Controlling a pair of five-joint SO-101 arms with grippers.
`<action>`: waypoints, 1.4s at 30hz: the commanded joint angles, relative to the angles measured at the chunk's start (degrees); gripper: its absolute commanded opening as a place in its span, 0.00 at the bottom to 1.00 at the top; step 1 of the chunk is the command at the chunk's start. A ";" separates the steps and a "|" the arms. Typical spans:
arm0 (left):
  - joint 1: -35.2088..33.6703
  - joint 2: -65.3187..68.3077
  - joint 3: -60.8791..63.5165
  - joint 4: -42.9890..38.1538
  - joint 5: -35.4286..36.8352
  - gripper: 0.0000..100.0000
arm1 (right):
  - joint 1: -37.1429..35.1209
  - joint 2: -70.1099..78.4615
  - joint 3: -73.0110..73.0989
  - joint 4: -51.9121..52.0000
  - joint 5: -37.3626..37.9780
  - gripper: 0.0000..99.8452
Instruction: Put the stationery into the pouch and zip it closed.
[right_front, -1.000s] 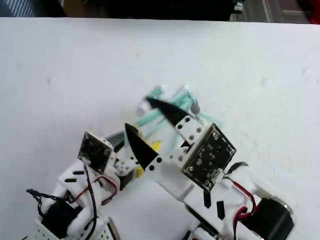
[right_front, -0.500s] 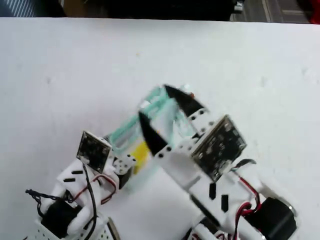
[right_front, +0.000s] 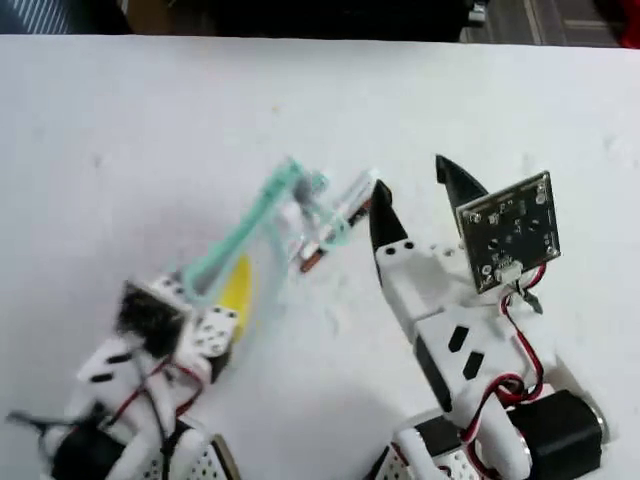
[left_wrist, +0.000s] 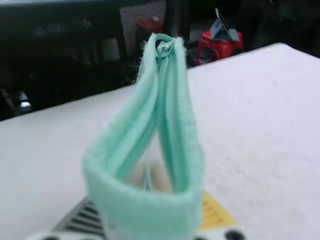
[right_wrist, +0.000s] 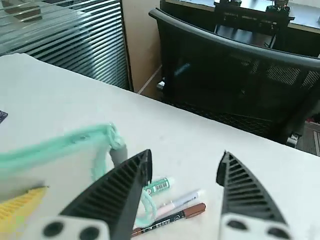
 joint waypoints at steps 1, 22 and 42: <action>-9.63 -2.68 -8.62 2.20 -0.70 0.02 | 0.57 6.99 -0.26 0.75 -0.53 0.20; -11.30 -2.24 9.23 -13.71 -0.53 0.02 | 11.91 75.38 -25.76 -1.19 -24.18 0.20; 0.48 -2.24 9.93 -13.27 -0.70 0.02 | 12.35 102.37 -45.63 -1.36 -24.53 0.14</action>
